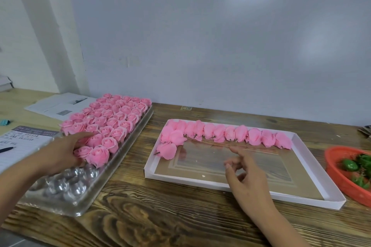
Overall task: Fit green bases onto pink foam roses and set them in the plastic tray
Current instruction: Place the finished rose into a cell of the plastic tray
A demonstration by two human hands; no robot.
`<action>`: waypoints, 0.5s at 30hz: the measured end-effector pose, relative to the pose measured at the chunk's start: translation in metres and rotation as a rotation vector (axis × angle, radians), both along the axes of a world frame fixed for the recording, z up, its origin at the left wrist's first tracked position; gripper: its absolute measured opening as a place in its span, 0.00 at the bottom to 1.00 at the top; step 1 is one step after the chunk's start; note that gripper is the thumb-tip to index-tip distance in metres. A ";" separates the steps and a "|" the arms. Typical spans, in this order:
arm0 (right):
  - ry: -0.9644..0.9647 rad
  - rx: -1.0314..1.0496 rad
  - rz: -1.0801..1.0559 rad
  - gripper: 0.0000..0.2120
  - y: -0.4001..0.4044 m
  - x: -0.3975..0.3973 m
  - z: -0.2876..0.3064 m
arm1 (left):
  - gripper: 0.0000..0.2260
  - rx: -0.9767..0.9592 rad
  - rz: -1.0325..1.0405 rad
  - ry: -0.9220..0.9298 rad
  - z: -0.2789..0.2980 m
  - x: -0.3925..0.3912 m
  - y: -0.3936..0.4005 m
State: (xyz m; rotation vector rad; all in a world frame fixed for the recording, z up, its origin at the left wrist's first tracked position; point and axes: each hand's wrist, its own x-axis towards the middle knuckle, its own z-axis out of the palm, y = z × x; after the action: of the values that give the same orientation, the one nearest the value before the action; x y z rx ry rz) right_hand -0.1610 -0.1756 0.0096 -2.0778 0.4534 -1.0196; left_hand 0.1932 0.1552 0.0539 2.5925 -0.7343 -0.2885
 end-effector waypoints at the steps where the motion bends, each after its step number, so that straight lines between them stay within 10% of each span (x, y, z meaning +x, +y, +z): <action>1: -0.001 -0.004 -0.001 0.26 0.000 0.000 0.000 | 0.44 -0.008 -0.010 0.000 -0.001 0.002 0.001; 15: 0.026 -0.009 0.004 0.25 0.003 -0.001 0.003 | 0.41 -0.120 -0.062 -0.087 0.002 0.001 0.010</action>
State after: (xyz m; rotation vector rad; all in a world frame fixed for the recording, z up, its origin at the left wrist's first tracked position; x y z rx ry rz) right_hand -0.1617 -0.1727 0.0131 -2.1008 0.4587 -0.9953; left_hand 0.1947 0.1647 0.0557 2.4854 -0.8373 -0.1463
